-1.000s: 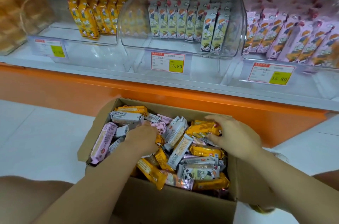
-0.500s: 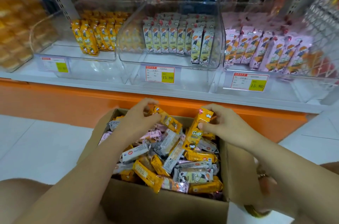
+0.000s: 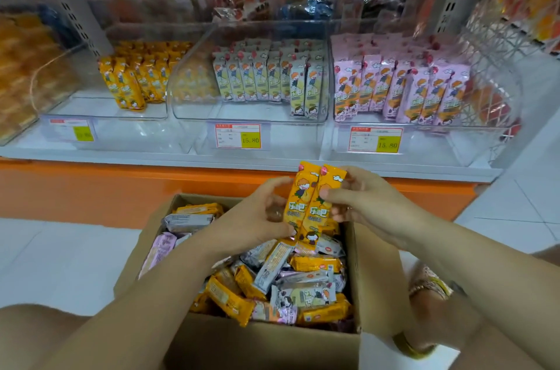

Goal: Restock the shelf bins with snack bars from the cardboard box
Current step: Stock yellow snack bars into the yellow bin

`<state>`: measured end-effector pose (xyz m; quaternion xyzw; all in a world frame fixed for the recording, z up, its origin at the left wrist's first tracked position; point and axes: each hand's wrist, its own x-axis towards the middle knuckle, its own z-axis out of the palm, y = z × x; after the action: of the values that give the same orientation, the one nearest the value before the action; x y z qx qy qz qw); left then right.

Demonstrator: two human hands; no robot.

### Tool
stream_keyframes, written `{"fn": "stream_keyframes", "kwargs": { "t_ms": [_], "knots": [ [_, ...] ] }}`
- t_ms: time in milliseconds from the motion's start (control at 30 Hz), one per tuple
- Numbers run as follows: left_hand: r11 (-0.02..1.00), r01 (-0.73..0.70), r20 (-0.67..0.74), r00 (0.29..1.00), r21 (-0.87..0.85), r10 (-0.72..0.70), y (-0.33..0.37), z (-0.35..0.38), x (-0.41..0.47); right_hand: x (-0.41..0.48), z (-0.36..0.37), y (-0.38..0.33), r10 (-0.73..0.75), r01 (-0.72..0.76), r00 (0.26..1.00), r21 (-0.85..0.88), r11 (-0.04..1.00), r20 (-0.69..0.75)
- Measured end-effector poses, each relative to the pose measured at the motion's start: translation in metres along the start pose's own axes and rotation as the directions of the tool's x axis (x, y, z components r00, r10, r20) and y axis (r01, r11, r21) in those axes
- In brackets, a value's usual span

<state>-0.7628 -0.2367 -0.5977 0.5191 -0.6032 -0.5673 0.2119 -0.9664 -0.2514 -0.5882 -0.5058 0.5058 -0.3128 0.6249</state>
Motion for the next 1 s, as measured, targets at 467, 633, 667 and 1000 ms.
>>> {"fn": "stream_keyframes", "kwargs": {
  "t_ms": [467,633,667,1000],
  "knots": [
    [0.857,-0.401,-0.207,0.854,0.324,0.478,0.098,-0.028,-0.016,-0.025,0.001,-0.081,-0.581,0.442,0.814,-0.63,0.638,-0.018],
    [0.736,-0.462,-0.165,0.781,0.494,0.602,0.131,-0.051,-0.02,-0.008,0.018,-0.117,-0.694,0.49,0.72,-0.691,0.531,-0.022],
    [0.726,-0.455,-0.177,0.772,0.516,0.61,0.135,-0.057,-0.018,-0.004,0.02,-0.123,-0.702,0.498,0.712,-0.691,0.524,-0.019],
    [0.635,-0.383,-0.218,0.717,0.671,0.662,0.127,-0.089,-0.006,0.025,0.027,-0.131,-0.68,0.588,0.729,-0.577,0.566,0.076]
  ]
}}
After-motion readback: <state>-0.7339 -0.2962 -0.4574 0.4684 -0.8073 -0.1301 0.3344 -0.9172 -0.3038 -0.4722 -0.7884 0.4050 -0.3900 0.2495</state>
